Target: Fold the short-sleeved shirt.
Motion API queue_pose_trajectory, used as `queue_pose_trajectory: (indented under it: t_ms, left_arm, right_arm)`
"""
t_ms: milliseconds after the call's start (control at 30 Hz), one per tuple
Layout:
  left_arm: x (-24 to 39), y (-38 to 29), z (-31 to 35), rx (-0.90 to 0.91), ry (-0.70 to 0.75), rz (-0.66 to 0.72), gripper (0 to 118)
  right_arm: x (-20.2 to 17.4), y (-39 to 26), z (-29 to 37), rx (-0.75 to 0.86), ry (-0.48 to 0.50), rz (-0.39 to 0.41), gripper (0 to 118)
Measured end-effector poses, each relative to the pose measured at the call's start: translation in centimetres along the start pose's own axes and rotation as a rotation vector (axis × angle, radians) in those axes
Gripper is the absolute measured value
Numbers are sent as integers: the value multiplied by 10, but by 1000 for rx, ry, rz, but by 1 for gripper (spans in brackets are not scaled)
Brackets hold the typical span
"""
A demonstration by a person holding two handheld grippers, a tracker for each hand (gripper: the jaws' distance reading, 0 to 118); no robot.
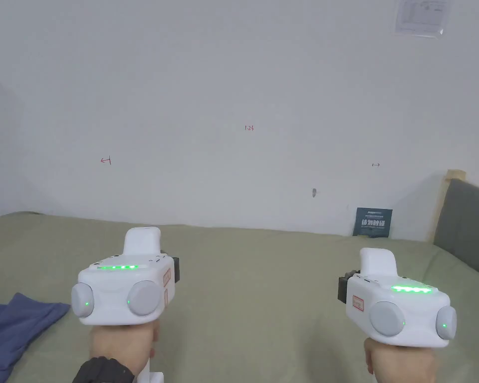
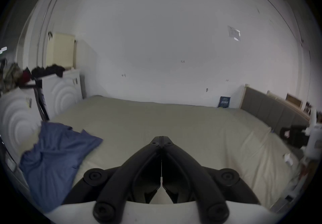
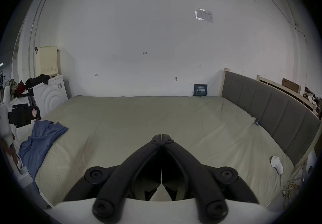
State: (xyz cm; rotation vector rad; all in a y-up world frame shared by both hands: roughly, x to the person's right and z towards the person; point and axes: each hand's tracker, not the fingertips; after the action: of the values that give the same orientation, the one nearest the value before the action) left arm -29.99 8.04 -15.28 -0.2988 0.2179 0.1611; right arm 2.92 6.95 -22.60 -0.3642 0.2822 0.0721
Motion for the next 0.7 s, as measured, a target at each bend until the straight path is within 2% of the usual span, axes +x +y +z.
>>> queue_pose_trajectory:
  t_ms: [67,200,367,500,567,600,700]
  left_arm:
    - [2,-2,-4,-16,48,-70,0]
    - [-18,-8,12,0,69,-20,0]
    - [-63,-15,33,-8,159,-21,0]
    - [-110,-25,54,-37,266,-10,0]
    - [-135,-31,71,-58,337,-3,0]
    - [-135,-31,72,-55,327,6,0]
    - [-189,-43,99,-84,440,49,0]
  right_arm:
    - [1,-2,-6,1,2,3,0]
    - [-9,-3,-9,-4,10,-5,0]
    - [-47,-3,-18,-8,67,41,0]
    - [-97,-8,-34,-26,171,43,0]
    - [-133,-12,-38,-28,225,75,0]
    - [-151,-13,-39,-33,259,91,0]
    - [-204,-22,-43,-62,372,114,0]
